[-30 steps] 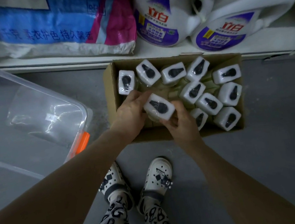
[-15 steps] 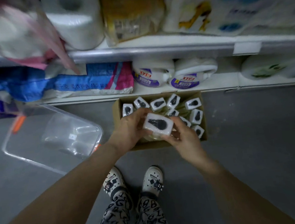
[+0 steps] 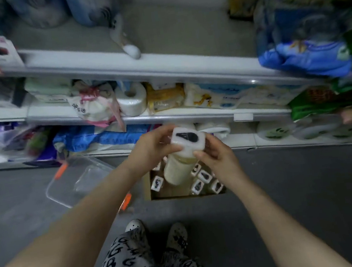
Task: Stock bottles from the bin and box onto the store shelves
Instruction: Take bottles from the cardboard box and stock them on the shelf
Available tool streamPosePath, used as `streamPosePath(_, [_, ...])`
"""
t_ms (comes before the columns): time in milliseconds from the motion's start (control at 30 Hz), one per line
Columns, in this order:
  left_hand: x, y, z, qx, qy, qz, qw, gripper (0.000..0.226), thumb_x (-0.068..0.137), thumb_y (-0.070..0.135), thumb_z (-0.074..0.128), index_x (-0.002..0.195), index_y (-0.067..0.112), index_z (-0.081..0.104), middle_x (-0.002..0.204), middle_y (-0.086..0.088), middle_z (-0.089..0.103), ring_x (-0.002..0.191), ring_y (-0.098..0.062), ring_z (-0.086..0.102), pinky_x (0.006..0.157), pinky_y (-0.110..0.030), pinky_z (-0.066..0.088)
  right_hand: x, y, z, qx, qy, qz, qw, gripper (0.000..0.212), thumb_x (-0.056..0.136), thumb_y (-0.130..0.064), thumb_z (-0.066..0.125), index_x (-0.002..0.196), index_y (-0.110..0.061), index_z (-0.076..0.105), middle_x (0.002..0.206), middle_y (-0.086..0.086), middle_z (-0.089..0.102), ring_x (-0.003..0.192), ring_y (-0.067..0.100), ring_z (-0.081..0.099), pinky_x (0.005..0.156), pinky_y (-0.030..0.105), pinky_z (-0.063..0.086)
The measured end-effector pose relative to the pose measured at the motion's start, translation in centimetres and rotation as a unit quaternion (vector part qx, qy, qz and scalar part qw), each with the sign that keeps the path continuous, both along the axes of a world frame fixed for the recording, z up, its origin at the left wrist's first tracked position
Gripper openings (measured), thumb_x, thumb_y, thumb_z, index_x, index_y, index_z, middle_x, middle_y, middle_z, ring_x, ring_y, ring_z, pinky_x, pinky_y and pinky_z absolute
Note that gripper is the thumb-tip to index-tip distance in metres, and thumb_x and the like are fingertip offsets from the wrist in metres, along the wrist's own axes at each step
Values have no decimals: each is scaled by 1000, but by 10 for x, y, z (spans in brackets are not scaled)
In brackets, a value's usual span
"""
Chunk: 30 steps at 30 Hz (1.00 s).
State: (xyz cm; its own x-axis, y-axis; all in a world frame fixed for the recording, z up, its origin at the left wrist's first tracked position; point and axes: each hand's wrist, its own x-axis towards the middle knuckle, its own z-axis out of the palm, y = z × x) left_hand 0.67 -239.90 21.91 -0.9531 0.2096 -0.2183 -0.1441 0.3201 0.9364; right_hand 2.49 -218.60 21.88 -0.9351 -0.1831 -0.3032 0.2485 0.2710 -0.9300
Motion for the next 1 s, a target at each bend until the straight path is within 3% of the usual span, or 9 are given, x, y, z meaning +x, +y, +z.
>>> streamPosePath(100, [4,-6,39,17,25,17,999,58,80,31,77,132,16,57,115,-1,70,106,-11,67,94,-34,54,-3,-8,41,-30,27,11,999,42,93,-10,66,119,-43,61,119,-14,70,113,10,65,93,32,54])
streamPosePath(200, [7,-13,81,39,47,34,998,45,89,17,69,131,17,56,117,3,68,107,-7,67,94,-30,54,-9,-16,84,-59,49,22,997,39,94,-8,63,127,-27,59,122,-8,69,112,8,65,88,22,54])
streamPosePath(333, [13,-23,133,36,106,60,992,32,91,15,67,118,31,58,111,10,70,100,-3,68,89,-22,54,-17,-32,131,-70,93,37,993,43,93,-11,66,135,-20,57,129,-2,66,118,14,63,99,32,51])
streamPosePath(467, [18,-40,172,16,146,104,984,38,92,22,67,129,19,58,113,-5,70,81,-3,69,56,-8,49,-24,-52,170,-76,140,51,986,41,94,-9,64,135,-12,57,125,2,69,115,14,65,98,29,52])
streamPosePath(500, [20,-44,181,19,151,114,982,41,92,24,68,131,16,58,113,-6,70,84,-8,70,55,-9,50,-25,-58,180,-76,144,53,985,39,94,-10,64,133,-14,58,122,0,70,113,12,66,94,27,53])
streamPosePath(600, [20,-61,201,15,166,139,976,47,87,39,69,129,19,61,110,-2,71,91,-18,71,66,-22,57,-29,-75,204,-78,162,68,981,33,94,-12,65,124,-24,62,117,-6,71,110,10,67,93,28,54])
streamPosePath(667, [20,-73,214,-2,177,145,973,44,91,38,66,130,20,60,111,0,69,91,-16,70,64,-20,55,-31,-87,219,-75,174,71,979,36,93,-15,66,129,-18,61,120,-3,70,112,11,66,93,29,55])
streamPosePath(800, [16,-103,238,-21,203,157,966,46,90,42,66,131,22,60,112,2,68,100,-14,67,85,-41,59,-37,-116,243,-81,191,72,976,40,94,-19,67,133,-16,60,122,-5,69,112,8,66,93,27,55])
streamPosePath(1000, [4,-166,275,-18,222,152,963,52,84,51,67,128,25,60,112,4,67,102,-11,65,84,-38,60,-46,-179,274,-96,223,59,968,37,95,-14,63,132,-12,61,118,-3,71,109,11,68,85,24,56])
